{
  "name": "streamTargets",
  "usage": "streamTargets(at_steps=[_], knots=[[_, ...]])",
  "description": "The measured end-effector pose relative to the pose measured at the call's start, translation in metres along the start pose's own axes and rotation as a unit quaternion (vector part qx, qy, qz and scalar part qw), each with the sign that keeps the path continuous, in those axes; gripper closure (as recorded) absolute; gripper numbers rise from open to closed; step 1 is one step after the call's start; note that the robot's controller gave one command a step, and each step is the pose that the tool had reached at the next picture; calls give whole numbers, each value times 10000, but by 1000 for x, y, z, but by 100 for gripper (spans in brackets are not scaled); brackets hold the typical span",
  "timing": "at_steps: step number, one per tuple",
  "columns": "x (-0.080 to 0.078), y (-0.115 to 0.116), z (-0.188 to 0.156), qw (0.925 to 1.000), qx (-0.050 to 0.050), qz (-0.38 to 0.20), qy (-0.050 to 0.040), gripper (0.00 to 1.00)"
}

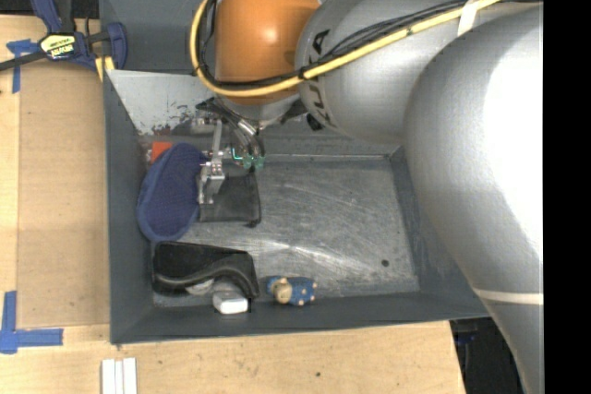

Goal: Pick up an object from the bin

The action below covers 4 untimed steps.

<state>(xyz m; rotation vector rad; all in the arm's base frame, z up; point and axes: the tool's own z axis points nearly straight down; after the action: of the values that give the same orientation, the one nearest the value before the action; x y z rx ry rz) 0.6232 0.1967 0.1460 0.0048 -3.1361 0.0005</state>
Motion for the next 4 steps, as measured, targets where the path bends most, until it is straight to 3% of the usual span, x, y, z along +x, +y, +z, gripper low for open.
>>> streamTargets(at_steps=[1,2,4], knots=[[10,-28,63,9992,-11,-390,-68,0],[15,-60,71,9998,-57,174,-71,0],[12,-59,68,9998,-13,164,-63,0]])
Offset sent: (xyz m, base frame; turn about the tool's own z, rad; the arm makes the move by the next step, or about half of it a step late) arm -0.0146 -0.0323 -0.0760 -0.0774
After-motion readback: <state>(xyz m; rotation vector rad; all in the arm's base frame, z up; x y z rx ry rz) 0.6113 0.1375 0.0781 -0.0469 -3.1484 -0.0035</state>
